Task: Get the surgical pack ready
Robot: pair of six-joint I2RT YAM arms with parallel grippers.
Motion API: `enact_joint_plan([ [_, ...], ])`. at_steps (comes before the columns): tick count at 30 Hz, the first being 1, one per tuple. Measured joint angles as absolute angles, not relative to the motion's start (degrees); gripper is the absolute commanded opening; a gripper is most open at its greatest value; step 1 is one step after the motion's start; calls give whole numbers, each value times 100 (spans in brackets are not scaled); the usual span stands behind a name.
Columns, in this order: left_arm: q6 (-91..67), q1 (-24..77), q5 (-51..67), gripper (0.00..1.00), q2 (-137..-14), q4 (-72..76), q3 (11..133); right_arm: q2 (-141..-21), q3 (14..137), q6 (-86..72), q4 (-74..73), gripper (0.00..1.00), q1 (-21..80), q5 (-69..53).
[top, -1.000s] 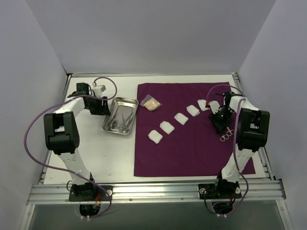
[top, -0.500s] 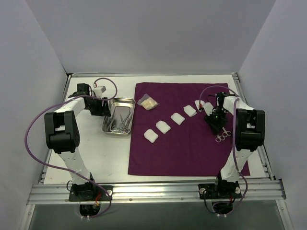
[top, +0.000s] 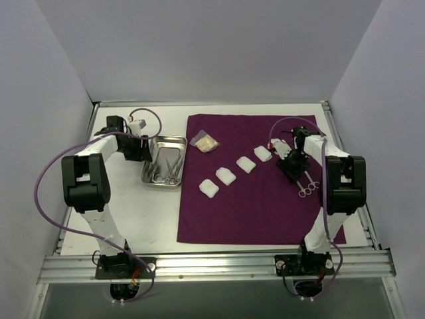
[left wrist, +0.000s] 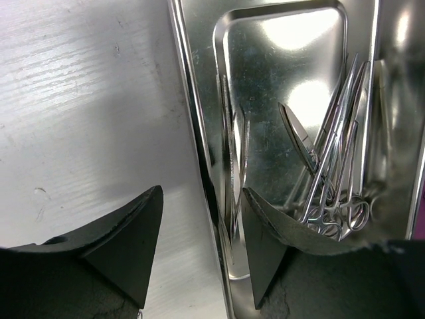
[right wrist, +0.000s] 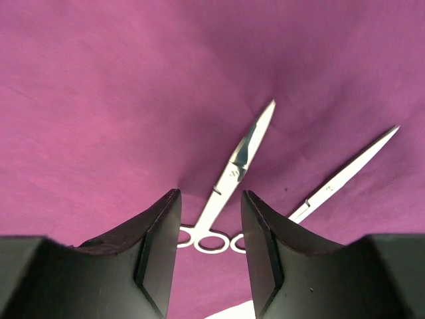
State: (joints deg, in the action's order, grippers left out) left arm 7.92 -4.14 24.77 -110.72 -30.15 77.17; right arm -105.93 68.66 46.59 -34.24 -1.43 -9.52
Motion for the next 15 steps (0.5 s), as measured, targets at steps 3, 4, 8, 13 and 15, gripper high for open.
enact_joint_plan([
  [3,757,-427,2412,59,-11072,-3015,7717,-10495,6866,4617,-3371,39,-8,-991],
  [4,746,-434,2403,57,-11069,-3015,7717,-10473,6866,4606,-3356,39,38,-991],
  [8,663,-443,2394,56,-11067,-2989,7644,-10425,6816,4563,-3262,41,139,-991],
  [13,617,-449,2366,56,-11067,-2989,7564,-10416,6552,4521,-3194,42,89,-982],
  [15,613,-451,2357,56,-11067,-2976,7564,-10414,6536,4521,-3199,43,10,-991],
])
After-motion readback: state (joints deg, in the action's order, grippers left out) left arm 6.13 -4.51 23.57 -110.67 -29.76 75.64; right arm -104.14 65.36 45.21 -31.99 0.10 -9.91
